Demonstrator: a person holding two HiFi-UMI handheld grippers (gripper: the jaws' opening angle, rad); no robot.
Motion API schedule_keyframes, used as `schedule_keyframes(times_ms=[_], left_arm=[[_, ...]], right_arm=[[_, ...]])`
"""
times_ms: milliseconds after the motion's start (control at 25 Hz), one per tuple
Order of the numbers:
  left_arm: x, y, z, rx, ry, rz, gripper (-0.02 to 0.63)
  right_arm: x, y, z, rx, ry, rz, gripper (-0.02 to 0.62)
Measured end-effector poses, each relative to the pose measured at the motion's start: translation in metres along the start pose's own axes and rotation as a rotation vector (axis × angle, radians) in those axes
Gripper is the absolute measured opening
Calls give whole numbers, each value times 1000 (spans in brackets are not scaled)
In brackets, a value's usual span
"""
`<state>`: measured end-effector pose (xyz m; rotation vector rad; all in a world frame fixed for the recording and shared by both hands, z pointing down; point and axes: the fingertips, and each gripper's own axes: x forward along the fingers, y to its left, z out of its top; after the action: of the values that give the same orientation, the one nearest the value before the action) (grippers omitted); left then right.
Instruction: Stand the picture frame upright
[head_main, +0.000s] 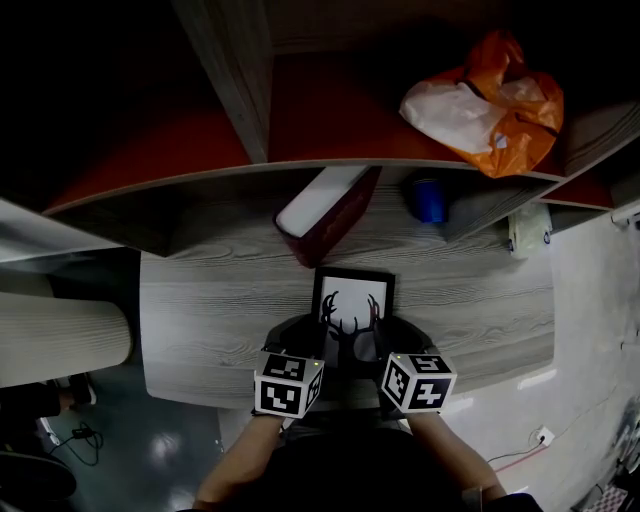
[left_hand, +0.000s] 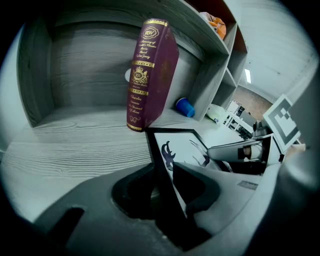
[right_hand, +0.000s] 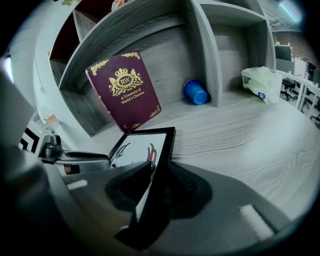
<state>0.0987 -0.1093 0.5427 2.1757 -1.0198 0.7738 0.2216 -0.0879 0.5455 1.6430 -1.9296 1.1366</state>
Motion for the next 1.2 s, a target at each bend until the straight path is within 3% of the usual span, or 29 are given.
schedule_keyframes(times_ms=[480,1200], left_arm=[[-14,1,3,-33,-43,57,89],[-67,20,0,-142,-161,184,66]], right_arm=[[-12,6,1,43,-58,9,78],[-22,49,7,-58,-69,96,71]])
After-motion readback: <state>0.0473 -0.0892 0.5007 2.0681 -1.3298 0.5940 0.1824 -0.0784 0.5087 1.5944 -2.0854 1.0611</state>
